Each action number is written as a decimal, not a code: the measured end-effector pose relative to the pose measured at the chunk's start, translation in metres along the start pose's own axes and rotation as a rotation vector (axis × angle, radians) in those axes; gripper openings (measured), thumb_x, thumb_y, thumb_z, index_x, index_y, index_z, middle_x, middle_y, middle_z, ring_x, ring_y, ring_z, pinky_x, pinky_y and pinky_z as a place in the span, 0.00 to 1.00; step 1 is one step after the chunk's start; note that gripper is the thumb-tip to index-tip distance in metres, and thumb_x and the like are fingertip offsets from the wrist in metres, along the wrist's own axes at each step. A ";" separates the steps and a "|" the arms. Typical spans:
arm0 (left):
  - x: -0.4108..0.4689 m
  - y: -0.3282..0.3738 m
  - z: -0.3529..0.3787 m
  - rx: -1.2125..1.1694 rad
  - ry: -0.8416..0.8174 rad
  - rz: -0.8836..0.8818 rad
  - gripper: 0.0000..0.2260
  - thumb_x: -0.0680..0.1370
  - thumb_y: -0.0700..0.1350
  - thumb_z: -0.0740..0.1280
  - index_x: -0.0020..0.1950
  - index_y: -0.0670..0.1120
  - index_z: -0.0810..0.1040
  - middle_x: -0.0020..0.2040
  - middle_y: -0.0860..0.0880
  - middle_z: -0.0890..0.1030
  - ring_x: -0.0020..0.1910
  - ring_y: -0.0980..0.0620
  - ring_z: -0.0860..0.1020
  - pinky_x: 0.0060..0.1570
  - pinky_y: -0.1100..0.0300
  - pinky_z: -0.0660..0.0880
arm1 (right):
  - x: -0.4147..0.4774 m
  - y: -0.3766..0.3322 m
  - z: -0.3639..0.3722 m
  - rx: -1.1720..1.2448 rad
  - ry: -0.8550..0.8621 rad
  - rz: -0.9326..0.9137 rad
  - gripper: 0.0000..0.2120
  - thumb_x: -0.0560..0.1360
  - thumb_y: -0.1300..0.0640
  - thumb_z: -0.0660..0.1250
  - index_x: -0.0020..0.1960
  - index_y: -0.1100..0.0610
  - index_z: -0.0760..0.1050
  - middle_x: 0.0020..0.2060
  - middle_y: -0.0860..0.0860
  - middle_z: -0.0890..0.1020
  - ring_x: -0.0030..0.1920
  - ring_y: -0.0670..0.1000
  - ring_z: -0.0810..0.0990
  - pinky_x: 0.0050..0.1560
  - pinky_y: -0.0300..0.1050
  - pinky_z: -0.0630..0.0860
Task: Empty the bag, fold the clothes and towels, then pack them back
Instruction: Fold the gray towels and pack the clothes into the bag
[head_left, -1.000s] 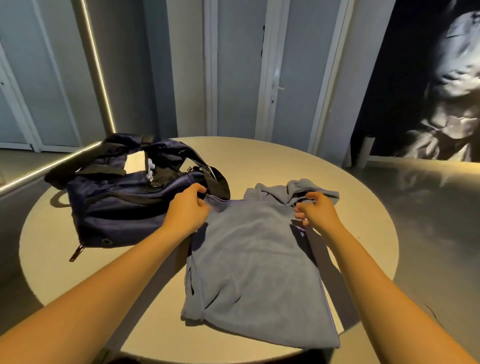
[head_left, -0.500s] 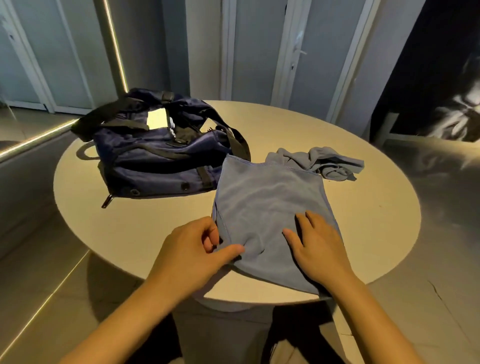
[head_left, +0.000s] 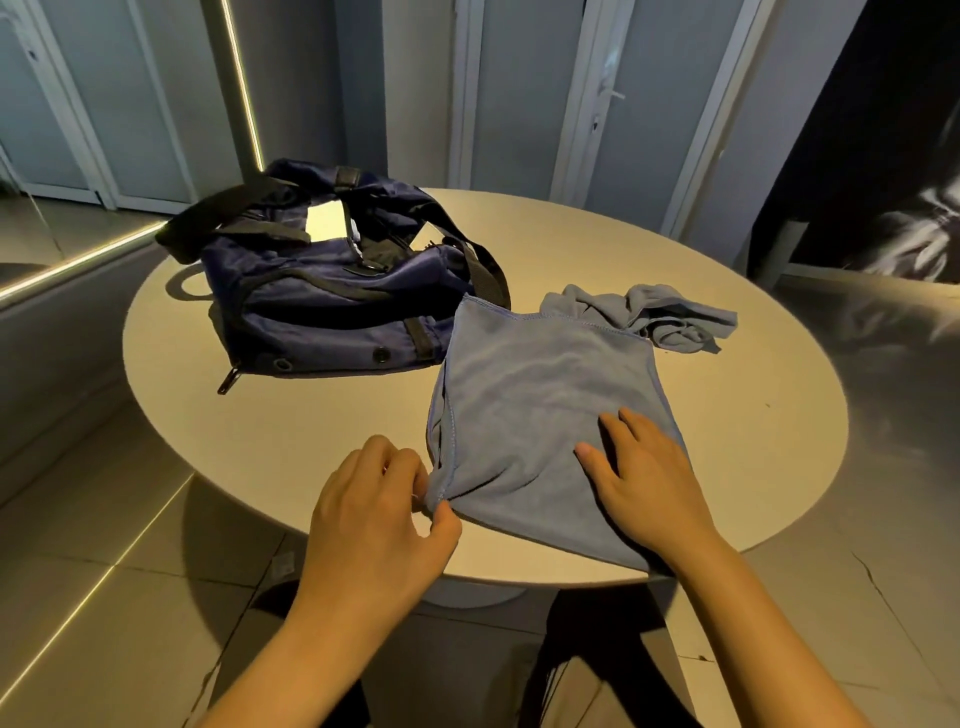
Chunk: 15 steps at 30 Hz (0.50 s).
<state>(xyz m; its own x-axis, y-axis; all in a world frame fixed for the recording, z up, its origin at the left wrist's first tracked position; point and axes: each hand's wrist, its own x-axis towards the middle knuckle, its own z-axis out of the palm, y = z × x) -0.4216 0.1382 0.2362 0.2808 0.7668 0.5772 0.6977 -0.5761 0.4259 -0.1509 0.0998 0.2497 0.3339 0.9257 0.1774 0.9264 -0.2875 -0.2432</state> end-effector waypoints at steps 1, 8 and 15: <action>-0.002 -0.003 0.001 0.007 0.007 0.000 0.10 0.70 0.46 0.73 0.38 0.48 0.72 0.38 0.54 0.69 0.37 0.50 0.69 0.35 0.55 0.69 | 0.000 0.000 0.000 0.000 0.001 -0.001 0.26 0.84 0.41 0.56 0.73 0.57 0.69 0.72 0.56 0.70 0.73 0.58 0.66 0.70 0.53 0.63; 0.002 -0.014 -0.001 -0.158 -0.085 -0.087 0.05 0.72 0.54 0.71 0.38 0.56 0.78 0.39 0.61 0.76 0.41 0.59 0.72 0.43 0.57 0.65 | 0.001 0.002 0.003 0.007 0.036 -0.015 0.24 0.83 0.41 0.56 0.68 0.58 0.72 0.61 0.55 0.76 0.63 0.60 0.73 0.61 0.54 0.69; -0.002 0.002 0.009 -0.184 -0.060 -0.138 0.09 0.74 0.60 0.75 0.42 0.59 0.78 0.42 0.63 0.76 0.43 0.58 0.75 0.47 0.55 0.69 | 0.002 0.008 0.009 0.017 0.073 -0.039 0.23 0.82 0.40 0.57 0.65 0.57 0.73 0.56 0.53 0.77 0.59 0.58 0.75 0.57 0.53 0.71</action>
<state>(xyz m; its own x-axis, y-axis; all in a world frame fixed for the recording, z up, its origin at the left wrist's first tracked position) -0.4149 0.1374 0.2297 0.2332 0.8542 0.4647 0.6022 -0.5021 0.6207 -0.1448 0.1022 0.2394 0.3102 0.9157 0.2556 0.9359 -0.2469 -0.2512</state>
